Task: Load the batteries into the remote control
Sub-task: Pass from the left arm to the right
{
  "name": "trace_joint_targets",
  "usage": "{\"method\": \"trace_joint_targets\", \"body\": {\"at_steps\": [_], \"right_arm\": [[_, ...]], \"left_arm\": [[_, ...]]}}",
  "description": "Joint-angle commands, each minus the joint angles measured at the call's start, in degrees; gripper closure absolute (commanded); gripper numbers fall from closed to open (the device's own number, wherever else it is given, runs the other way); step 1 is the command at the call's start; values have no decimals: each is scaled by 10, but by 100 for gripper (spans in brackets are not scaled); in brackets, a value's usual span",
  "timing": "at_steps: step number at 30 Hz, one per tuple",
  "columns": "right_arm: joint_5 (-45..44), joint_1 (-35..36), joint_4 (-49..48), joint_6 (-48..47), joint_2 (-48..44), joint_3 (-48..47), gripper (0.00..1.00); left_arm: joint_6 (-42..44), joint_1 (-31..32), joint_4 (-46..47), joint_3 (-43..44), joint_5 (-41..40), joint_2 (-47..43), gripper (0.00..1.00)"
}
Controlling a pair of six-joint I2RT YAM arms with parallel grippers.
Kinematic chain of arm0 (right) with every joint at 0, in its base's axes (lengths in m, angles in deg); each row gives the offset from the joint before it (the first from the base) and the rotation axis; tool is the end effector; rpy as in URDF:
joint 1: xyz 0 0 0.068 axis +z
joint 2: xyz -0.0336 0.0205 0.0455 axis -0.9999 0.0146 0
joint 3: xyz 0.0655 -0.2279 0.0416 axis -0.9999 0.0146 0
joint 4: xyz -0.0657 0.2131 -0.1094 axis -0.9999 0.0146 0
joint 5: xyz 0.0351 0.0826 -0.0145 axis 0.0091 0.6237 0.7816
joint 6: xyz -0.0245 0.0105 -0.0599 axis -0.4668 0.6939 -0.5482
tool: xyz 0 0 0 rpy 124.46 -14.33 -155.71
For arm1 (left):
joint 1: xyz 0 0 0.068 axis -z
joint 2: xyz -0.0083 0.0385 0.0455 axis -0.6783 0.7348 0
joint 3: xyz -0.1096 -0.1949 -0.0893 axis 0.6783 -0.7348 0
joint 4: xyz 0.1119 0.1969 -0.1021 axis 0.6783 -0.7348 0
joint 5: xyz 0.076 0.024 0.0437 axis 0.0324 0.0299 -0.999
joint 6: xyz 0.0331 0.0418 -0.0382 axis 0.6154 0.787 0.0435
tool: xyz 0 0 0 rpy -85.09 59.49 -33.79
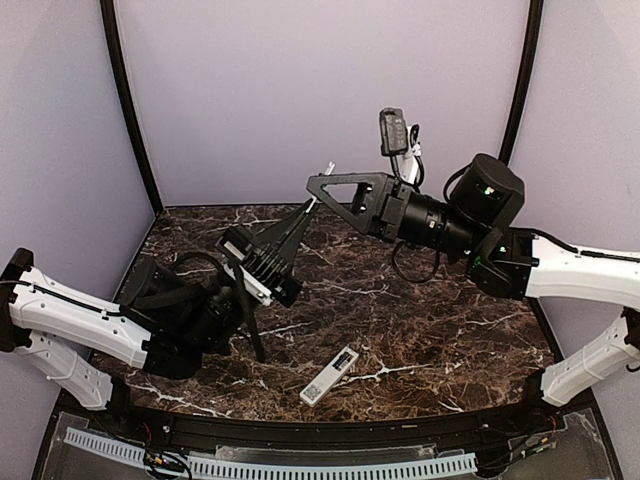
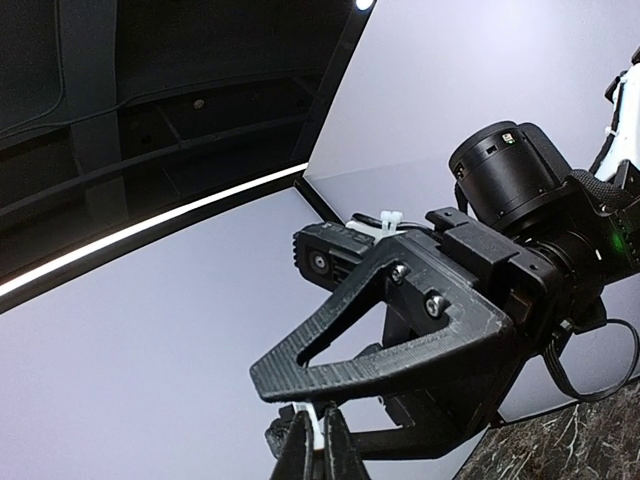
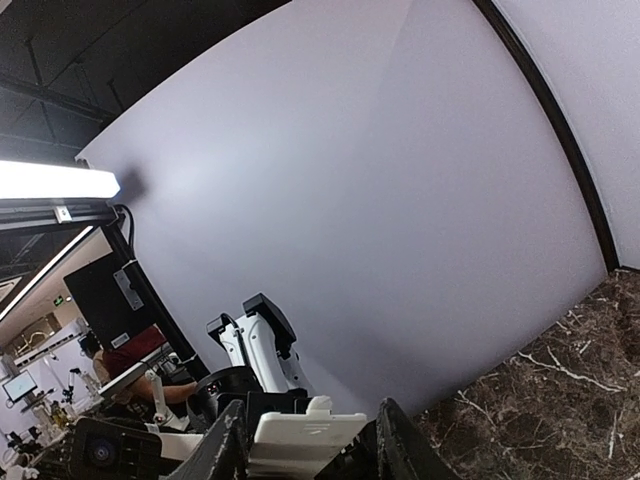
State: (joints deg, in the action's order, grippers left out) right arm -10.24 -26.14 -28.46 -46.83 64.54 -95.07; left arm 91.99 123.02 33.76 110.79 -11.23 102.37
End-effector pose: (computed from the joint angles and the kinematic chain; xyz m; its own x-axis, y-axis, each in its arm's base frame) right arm 0.1278 0.2868 0.3926 -0.5018 0.3474 -0.7922 -0.8560 -0.0672 0.5127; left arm 0.0671 -0.2865 0.3571 0.8338 0.0299 -0.5513 0.3096 0.8014 0.5117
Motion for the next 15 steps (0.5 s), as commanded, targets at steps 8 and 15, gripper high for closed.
{"method": "trace_joint_targets", "body": {"at_steps": [8, 15], "right_arm": [[19, -8, -22, -4, -3, -3, 78], [26, -9, -20, -4, 2, -6, 92]], "left_arm": [[1, 3, 164, -8, -4, -12, 100], [4, 3, 164, -8, -4, -14, 100]]}}
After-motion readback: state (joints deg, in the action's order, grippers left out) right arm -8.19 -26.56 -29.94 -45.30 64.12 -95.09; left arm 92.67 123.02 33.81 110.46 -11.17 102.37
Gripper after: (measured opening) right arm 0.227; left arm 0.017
